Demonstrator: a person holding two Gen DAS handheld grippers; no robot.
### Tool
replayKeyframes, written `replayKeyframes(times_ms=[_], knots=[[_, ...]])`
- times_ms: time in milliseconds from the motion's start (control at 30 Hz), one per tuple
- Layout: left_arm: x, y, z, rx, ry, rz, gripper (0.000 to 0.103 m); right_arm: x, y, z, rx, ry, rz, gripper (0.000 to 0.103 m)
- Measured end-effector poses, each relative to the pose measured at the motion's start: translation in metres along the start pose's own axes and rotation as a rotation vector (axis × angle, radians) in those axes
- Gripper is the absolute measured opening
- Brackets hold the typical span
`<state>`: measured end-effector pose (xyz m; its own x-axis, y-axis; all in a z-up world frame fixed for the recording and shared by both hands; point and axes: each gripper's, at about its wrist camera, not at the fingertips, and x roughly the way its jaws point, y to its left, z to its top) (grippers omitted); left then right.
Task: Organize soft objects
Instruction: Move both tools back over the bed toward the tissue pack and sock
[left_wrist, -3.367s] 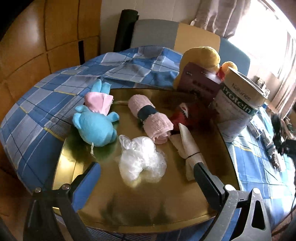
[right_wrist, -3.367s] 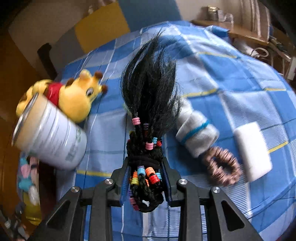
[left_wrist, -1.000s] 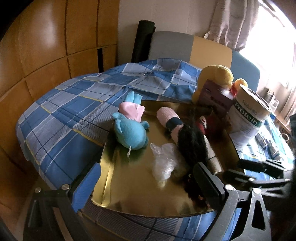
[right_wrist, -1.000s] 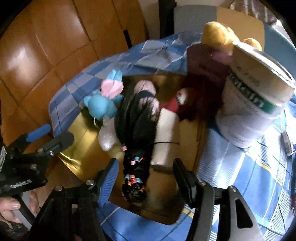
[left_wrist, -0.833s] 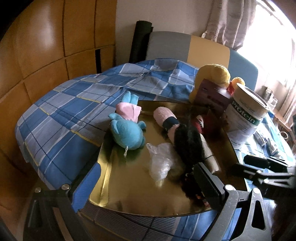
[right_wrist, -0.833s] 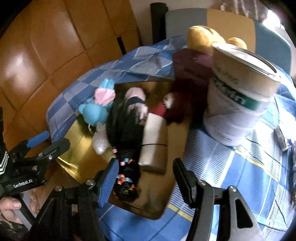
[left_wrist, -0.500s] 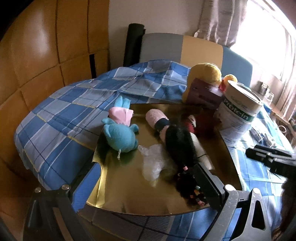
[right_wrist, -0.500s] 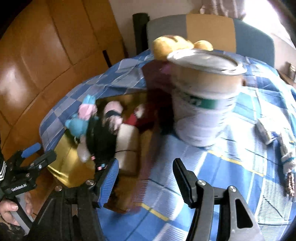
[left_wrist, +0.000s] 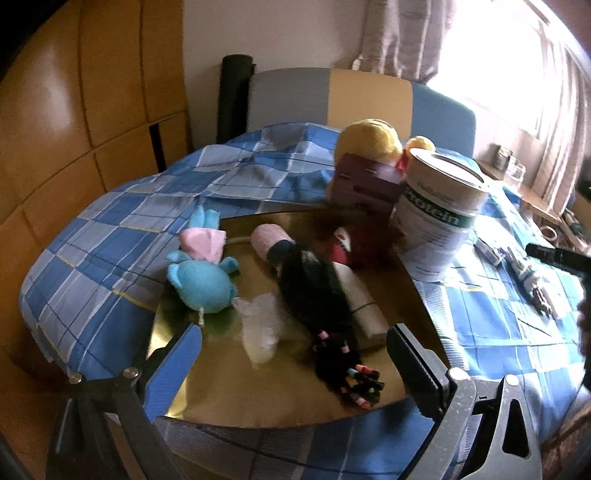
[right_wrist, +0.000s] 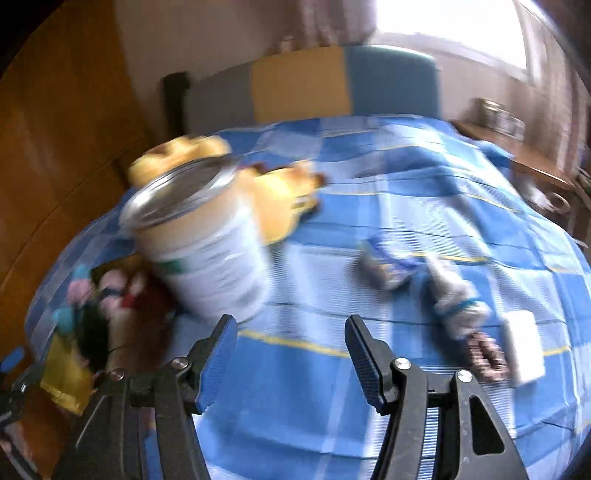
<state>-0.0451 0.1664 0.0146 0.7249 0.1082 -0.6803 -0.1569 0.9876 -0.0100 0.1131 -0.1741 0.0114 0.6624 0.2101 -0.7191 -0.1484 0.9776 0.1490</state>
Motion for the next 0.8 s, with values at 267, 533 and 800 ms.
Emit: replayKeyframes(times_ms=[267, 533, 800], knots=[[0.0, -0.031, 0.006, 0.076, 0.0, -0.043, 0.101, -0.003, -0.098, 0.0, 0.196, -0.067, -0.211, 0.061], [0.002, -0.079, 0.012, 0.168, 0.008, -0.136, 0.101, -0.015, -0.172, -0.016, 0.55, -0.109, -0.237, 0.061], [0.007, -0.15, 0.019, 0.31, 0.017, -0.269, 0.101, -0.02, -0.197, -0.031, 0.732, -0.109, -0.214, 0.061]])
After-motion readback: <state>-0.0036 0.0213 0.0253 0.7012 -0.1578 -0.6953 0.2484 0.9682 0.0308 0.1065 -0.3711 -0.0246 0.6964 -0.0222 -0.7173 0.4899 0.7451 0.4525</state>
